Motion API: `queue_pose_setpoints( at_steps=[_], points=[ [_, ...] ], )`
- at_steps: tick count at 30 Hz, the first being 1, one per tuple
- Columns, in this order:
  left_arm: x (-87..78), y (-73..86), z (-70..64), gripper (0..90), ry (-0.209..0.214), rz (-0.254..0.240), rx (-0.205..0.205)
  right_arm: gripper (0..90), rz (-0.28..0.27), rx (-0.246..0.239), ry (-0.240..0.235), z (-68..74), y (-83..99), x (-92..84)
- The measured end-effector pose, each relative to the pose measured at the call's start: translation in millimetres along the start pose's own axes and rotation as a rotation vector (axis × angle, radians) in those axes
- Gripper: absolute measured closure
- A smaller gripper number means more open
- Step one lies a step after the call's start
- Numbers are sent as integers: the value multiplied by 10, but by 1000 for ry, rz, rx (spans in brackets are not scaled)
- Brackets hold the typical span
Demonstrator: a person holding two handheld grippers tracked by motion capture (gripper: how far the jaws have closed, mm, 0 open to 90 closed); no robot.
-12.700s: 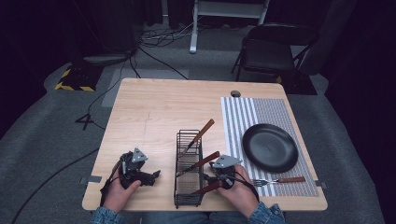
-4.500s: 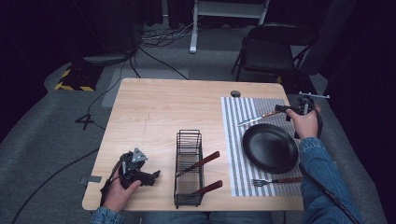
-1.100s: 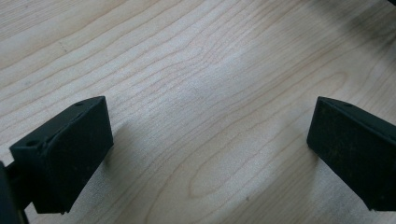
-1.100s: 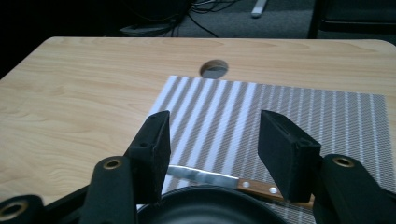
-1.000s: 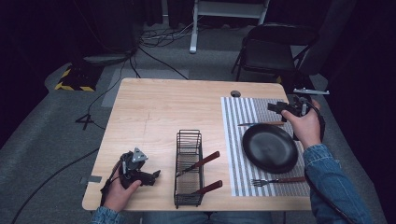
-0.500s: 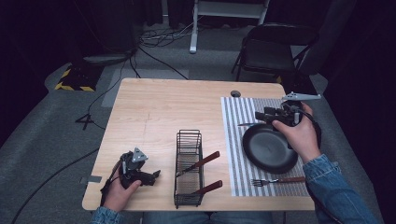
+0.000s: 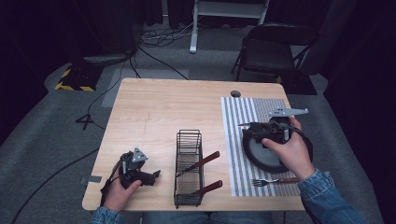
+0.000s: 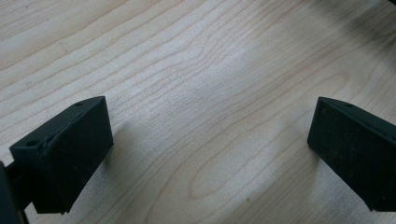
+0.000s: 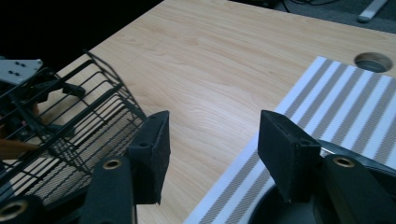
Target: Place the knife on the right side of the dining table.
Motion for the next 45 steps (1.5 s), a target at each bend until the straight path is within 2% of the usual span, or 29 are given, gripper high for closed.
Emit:
queue_pose_setpoints(
  at_steps=[2,4,5,8,17,19,22,30,36,38,39,45],
  points=[
    [0,0,0,2,0,0,0,447,0,-4,-20,100,77,38],
    [0,0,0,3,0,0,0,447,1,-6,-23,120,97,50],
    [0,0,0,2,0,0,0,447,3,-11,-30,178,163,91],
    [0,0,0,3,0,0,0,446,8,-15,-36,214,219,130],
    [-1,0,1,3,0,1,1,440,41,-21,-55,353,602,358],
    [-1,0,1,3,0,1,1,439,42,-19,-58,364,629,369],
    [-1,0,1,3,0,1,1,434,30,-25,-63,429,775,425],
    [0,0,0,3,0,1,1,429,-4,-41,-82,529,993,501],
    [0,0,0,3,0,0,1,423,13,-89,-62,610,1188,560],
    [0,0,0,2,0,0,0,422,17,-91,-62,619,1208,568],
    [0,0,0,3,0,0,0,422,39,-111,-59,650,1272,600],
    [0,0,0,3,0,0,0,419,58,-141,-50,721,1368,663]
  ],
)
Point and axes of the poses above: each handheld gripper's, and its own axes: x roughly forward along the jaws, y roughly out of its underside, z roughly to its left, the point moved 1 cm from there along x, roughly forward along the jaws, and after that the axes turned 11 degrees about -z, right-handed, at the moved point
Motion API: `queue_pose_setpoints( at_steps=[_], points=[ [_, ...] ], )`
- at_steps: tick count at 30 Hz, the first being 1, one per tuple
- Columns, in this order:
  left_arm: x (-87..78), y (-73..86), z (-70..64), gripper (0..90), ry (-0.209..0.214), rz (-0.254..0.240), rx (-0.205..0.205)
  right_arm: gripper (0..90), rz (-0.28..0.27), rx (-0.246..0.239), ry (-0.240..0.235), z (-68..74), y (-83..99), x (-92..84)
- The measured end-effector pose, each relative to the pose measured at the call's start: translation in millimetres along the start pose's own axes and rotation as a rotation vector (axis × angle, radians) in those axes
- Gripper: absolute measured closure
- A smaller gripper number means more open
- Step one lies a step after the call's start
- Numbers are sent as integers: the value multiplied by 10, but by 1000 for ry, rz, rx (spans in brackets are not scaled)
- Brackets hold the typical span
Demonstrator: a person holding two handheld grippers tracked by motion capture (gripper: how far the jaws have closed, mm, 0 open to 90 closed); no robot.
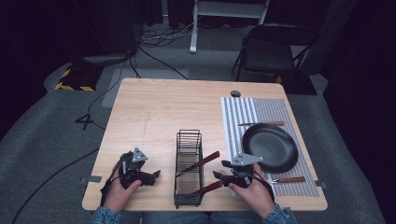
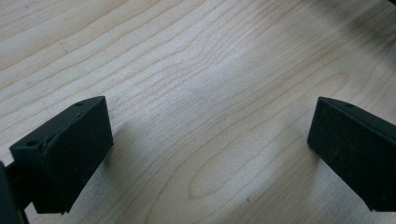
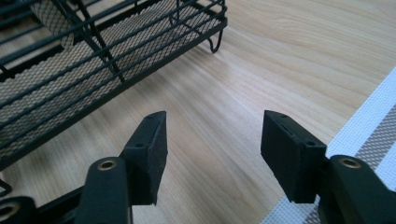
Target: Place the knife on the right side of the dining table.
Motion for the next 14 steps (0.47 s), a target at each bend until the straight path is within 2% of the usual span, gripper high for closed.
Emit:
queue_pose_setpoints(
  at_steps=[3,12,14],
  points=[
    [0,0,0,3,0,0,0,416,20,-32,8,44,49,37],
    [0,0,0,3,0,0,0,384,62,-62,15,90,132,82],
    [0,0,0,2,0,0,0,365,62,-84,19,108,139,87]
  ],
)
Point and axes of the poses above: each handheld gripper's, and its own axes: x roughly forward along the jaws, y roughly out of its underside, z roughly to its left, the point moved 1 cm from there along x, roughly forward along the jaws, and after that the axes turned 11 degrees about -z, right-handed, at the moved point
